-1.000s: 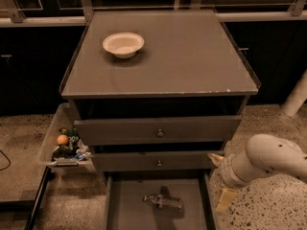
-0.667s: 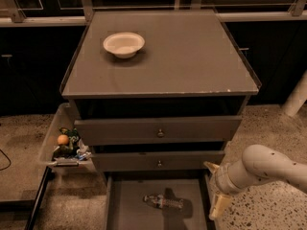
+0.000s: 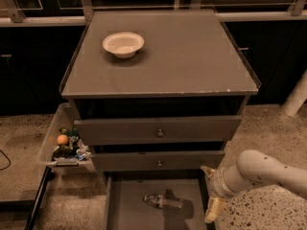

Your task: Pick water bottle from bottom drawer and place on counter

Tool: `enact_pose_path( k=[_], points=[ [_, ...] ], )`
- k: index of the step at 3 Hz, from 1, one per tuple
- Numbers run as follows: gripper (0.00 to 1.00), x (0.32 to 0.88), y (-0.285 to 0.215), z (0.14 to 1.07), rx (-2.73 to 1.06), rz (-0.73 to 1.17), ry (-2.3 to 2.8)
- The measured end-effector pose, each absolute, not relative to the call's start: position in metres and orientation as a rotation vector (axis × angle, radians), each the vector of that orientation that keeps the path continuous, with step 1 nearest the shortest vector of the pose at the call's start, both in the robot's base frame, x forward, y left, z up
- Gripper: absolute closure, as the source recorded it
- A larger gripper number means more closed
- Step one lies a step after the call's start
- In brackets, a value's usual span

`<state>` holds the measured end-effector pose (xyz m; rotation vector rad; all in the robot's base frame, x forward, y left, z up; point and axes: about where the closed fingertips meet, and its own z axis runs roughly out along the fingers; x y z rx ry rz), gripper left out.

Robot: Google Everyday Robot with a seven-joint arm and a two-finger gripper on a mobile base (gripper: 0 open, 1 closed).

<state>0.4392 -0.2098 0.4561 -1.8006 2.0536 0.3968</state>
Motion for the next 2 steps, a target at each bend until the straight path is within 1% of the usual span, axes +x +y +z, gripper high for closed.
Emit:
enact_pose_path(
  k=[2],
  points=[
    [0.00,0.458,-0.190,0.359,-1.721,0.417,1.978]
  ],
)
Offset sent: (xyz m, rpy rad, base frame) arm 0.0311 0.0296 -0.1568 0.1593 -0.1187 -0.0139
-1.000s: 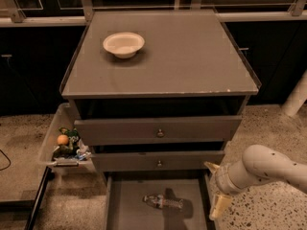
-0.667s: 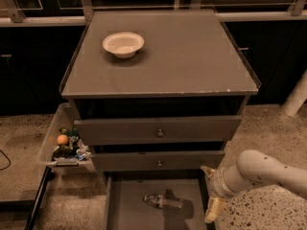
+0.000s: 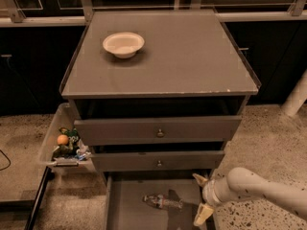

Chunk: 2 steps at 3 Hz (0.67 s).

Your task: Pick water bottle from bottom drawer and place on counter

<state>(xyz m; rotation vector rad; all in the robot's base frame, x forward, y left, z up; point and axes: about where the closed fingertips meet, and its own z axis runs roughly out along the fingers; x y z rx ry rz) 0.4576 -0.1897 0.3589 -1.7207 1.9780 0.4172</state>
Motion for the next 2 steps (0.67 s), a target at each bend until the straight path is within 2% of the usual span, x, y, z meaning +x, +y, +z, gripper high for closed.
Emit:
enact_pose_path(
  k=[2],
  points=[
    [0.00,0.474,-0.178,0.269,-1.671,0.527,1.911]
  ],
)
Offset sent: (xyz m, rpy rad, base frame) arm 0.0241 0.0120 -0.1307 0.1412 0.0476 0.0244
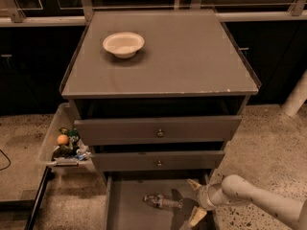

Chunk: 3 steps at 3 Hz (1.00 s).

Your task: Pick water bottle from bottom drawer and place on counter

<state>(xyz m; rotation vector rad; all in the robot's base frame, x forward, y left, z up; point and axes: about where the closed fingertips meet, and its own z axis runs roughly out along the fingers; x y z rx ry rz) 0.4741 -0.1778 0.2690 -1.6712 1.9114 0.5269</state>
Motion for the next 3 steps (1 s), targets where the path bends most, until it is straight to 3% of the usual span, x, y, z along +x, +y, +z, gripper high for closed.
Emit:
enact_pose_path(
  k=[3],
  points=[
    [0.00,0.493,-0.166,0.234,-1.565,0.564,1.937]
  ],
)
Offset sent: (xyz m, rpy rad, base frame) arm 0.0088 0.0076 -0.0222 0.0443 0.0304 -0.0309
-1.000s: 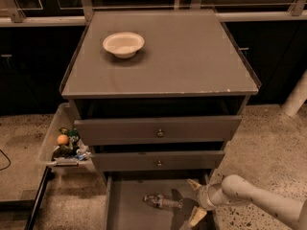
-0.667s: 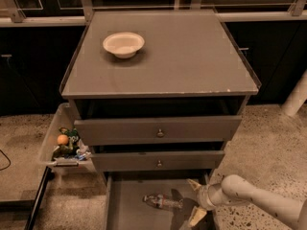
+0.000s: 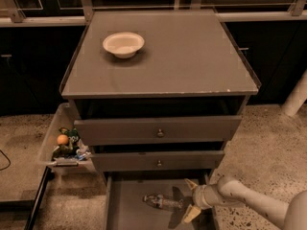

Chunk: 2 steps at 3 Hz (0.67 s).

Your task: Pick water bottle from bottom drawer and place on counter

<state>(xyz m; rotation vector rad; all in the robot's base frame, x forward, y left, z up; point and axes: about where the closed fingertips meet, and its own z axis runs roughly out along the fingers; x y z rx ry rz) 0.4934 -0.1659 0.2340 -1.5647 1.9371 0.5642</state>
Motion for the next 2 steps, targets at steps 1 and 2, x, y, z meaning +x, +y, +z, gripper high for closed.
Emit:
enact_pose_path(
  k=[1,2],
  points=[
    [0.00,0.511,-0.155,0.206,-1.500,0.562,1.954],
    [0.00,0.523,-0.142,0.172,-1.477,0.586,1.982]
  ],
)
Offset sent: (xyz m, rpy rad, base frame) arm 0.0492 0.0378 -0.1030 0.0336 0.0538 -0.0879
